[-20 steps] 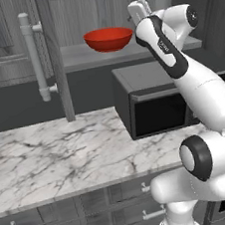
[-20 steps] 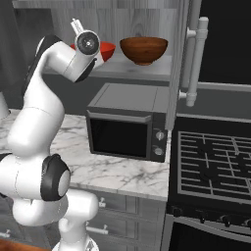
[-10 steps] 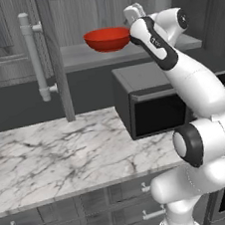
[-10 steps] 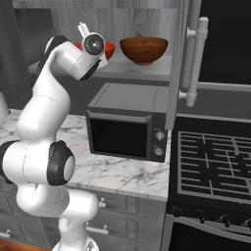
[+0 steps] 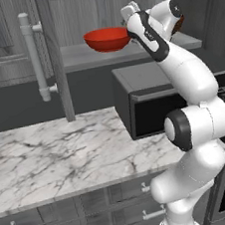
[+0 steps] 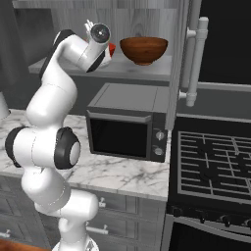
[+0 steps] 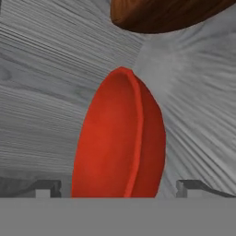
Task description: Move the bowls from the cabinet to the plates on the dining table.
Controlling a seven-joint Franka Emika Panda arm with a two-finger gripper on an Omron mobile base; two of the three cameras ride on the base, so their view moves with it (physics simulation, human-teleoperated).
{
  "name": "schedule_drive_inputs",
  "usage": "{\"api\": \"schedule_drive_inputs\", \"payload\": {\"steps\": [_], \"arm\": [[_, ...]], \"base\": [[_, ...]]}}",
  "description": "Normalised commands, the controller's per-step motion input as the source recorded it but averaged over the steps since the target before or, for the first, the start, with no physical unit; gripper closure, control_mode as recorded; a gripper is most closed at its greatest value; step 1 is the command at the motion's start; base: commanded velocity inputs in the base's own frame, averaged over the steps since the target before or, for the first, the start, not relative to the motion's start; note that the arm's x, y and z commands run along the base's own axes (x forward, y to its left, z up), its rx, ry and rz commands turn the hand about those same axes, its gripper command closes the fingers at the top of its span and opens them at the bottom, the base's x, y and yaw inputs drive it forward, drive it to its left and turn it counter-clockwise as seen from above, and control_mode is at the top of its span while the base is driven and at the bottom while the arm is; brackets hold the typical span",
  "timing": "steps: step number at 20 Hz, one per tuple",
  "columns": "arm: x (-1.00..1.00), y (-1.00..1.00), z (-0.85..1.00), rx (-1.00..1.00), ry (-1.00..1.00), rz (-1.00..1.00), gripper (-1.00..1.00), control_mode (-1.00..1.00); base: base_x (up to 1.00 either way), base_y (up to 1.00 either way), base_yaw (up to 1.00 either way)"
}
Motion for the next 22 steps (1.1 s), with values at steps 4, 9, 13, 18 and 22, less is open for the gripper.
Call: {"api": "schedule_drive_inputs", "payload": {"steps": [4, 9, 13, 18, 22], "arm": [[0.15, 0.01, -0.16, -0.01, -0.03, 0.0, -1.0, -1.0], [0.15, 0.01, -0.21, -0.02, -0.04, 0.0, -1.0, -1.0], [0.18, 0.02, -0.22, -0.01, -0.03, 0.0, -1.0, -1.0], [0.19, 0.02, -0.21, -0.01, -0.01, 0.0, -1.0, -1.0], [0.4, 0.0, -0.07, 0.0, 0.03, 0.0, -1.0, -1.0]], "base": [[0.0, 0.0, 0.0], [0.0, 0.0, 0.0], [0.0, 0.0, 0.0], [0.0, 0.0, 0.0], [0.0, 0.0, 0.0]]}}
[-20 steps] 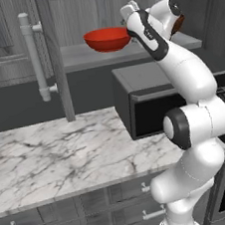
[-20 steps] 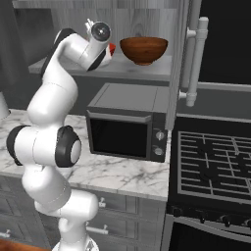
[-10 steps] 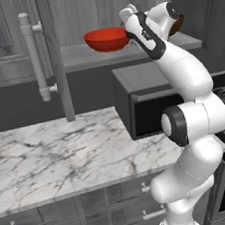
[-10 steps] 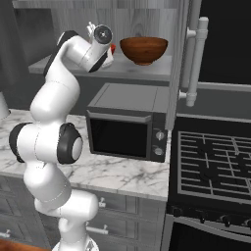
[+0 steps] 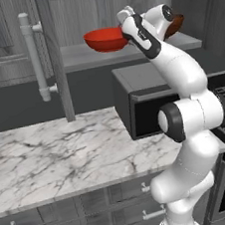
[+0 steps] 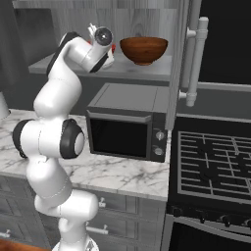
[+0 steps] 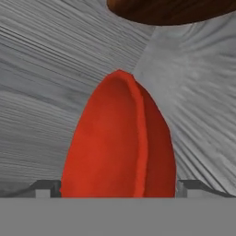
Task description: Move the bowls from the cabinet to the plates on the dining table.
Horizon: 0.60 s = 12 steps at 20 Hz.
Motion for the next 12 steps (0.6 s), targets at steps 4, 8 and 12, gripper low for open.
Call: {"api": "schedule_drive_inputs", "payload": {"steps": [4, 8, 12], "arm": [[0.41, 0.0, -0.1, 0.0, 0.05, 0.0, -1.0, -1.0], [0.37, 0.0, -0.16, 0.0, 0.05, 0.0, -1.0, -1.0], [0.29, 0.02, -0.2, 0.0, 0.03, 0.0, -1.0, -1.0]], "base": [[0.0, 0.0, 0.0], [0.0, 0.0, 0.0], [0.0, 0.0, 0.0]]}}
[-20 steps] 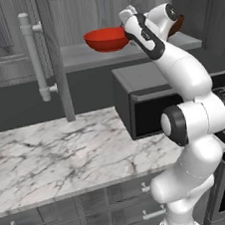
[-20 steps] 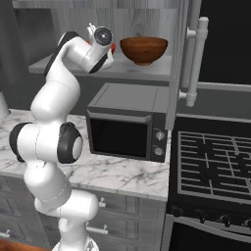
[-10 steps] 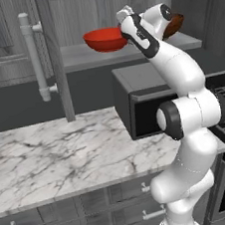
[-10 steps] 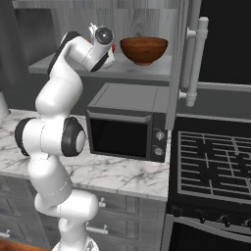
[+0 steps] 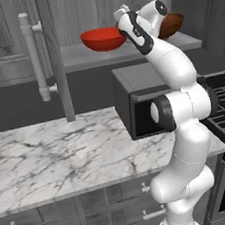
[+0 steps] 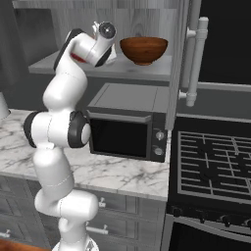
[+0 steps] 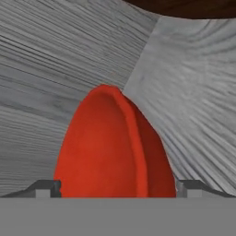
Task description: Move the bowls from the cabinet to the plates on the dining table.
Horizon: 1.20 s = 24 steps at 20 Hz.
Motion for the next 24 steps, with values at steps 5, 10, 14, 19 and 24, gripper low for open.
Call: {"api": "schedule_drive_inputs", "payload": {"steps": [5, 10, 14, 19, 24], "arm": [[-0.03, 0.1, -0.29, -0.01, -0.03, 0.01, -1.0, -1.0], [-0.23, 0.2, -0.47, -0.05, -0.09, 0.0, -1.0, -1.0], [-0.07, 0.12, -0.47, -0.04, -0.06, 0.0, -1.0, -1.0], [-0.01, 0.08, -0.55, -0.02, -0.01, 0.0, -1.0, -1.0], [-0.05, 0.16, -0.62, -0.02, 0.0, 0.0, 1.0, -1.0]], "base": [[0.0, 0.0, 0.0], [0.0, 0.0, 0.0], [0.0, 0.0, 0.0], [0.0, 0.0, 0.0], [0.0, 0.0, 0.0]]}}
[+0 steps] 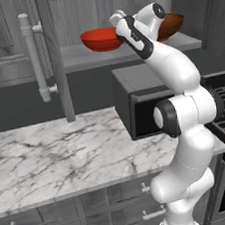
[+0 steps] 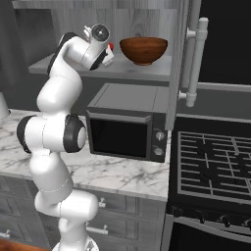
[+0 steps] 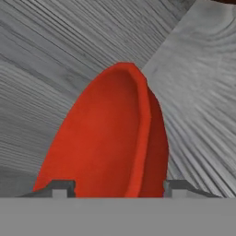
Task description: Move the bowls from the cabinet to the plates on the dining table.
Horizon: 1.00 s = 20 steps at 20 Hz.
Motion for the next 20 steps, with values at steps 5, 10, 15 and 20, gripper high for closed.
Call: {"api": "schedule_drive_inputs", "payload": {"steps": [5, 10, 15, 20], "arm": [[-0.03, 0.07, -0.62, 0.0, 0.0, 0.0, 1.0, -1.0], [-0.11, 0.05, -0.62, 0.0, 0.01, 0.0, 1.0, -1.0], [-0.28, 0.02, -0.42, 0.0, -0.01, 0.0, 1.0, -1.0], [-0.37, 0.03, -0.15, 0.0, 0.0, -0.04, 1.0, -1.0]], "base": [[0.0, 0.0, 0.0], [0.0, 0.0, 0.0], [0.0, 0.0, 0.0], [0.0, 0.0, 0.0]]}}
